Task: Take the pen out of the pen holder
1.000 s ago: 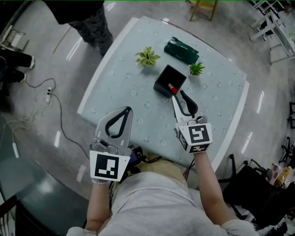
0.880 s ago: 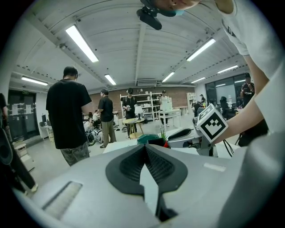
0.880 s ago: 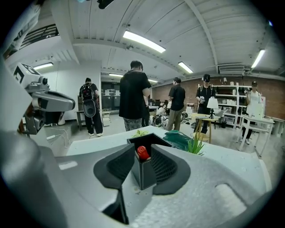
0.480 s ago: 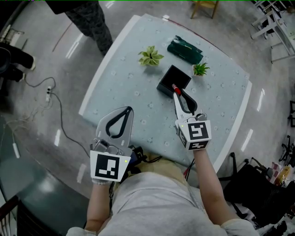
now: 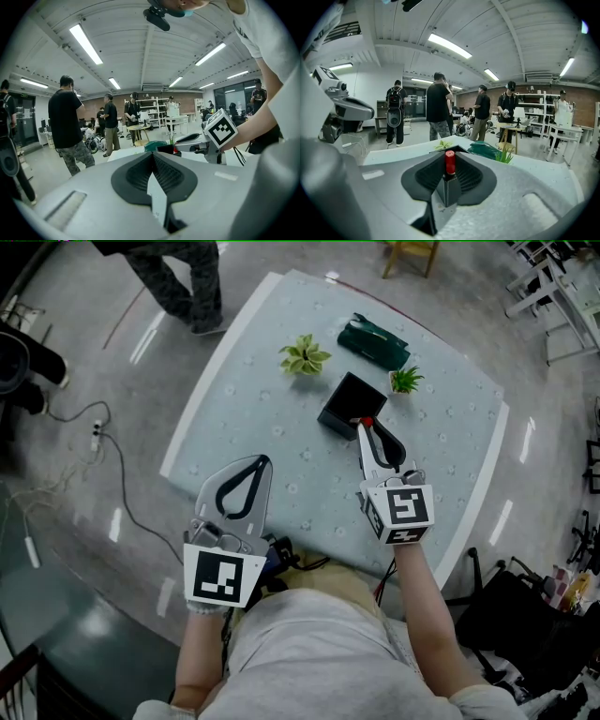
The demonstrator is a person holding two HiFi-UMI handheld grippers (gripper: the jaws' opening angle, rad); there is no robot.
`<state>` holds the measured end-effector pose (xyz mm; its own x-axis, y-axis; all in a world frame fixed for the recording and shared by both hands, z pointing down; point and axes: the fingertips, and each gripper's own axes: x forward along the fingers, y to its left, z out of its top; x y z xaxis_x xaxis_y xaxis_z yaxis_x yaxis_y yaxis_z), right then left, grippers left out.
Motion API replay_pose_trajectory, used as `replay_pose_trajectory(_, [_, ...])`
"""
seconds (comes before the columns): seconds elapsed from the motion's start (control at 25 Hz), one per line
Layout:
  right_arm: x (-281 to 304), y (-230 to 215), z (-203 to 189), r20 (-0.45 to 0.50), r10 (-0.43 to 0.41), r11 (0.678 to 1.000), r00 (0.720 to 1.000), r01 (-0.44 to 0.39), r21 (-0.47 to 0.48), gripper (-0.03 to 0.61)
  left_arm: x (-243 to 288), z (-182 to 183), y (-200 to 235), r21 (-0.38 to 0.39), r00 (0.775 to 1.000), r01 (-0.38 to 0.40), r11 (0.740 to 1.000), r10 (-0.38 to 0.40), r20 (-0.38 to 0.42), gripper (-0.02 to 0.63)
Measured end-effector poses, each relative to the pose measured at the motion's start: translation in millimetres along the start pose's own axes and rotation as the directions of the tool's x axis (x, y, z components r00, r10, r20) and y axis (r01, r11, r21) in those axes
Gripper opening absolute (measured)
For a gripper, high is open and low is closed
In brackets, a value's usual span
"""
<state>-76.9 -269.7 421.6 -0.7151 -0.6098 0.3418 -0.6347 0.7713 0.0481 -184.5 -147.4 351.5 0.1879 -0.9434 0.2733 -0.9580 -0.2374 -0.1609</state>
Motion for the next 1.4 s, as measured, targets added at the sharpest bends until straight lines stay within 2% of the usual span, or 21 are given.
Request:
replay_pose_trajectory(0.4, [-21, 1, 34, 0.088, -0.006, 1.000, 0.996, 0.005, 0.005, 0.063, -1, 15, -8, 0.028, 0.999, 0.033, 0.999, -0.034, 0.039, 0.017])
replay_pose_trajectory(0.68, [-48, -4, 70, 0.180, -0.034, 0.999, 0.983, 0.030, 0.023, 0.063, 0, 29, -18, 0.046, 0.996, 0.058, 0.997, -0.061, 0.068, 0.017])
replay_pose_trajectory(1.04, [-91, -16, 103, 0.276, -0.100, 0.995, 0.956, 0.087, 0.056, 0.063, 1, 50, -30, 0.073, 0.989, 0.092, 0.993, -0.100, 0.112, 0.017])
replay_pose_trajectory(1.4, [-141, -29, 103, 0.281, -0.197, 0.980, 0.939, 0.186, 0.066, 0.063, 3, 68, -52, 0.102, 0.975, 0.154, 0.983, -0.168, 0.149, 0.017])
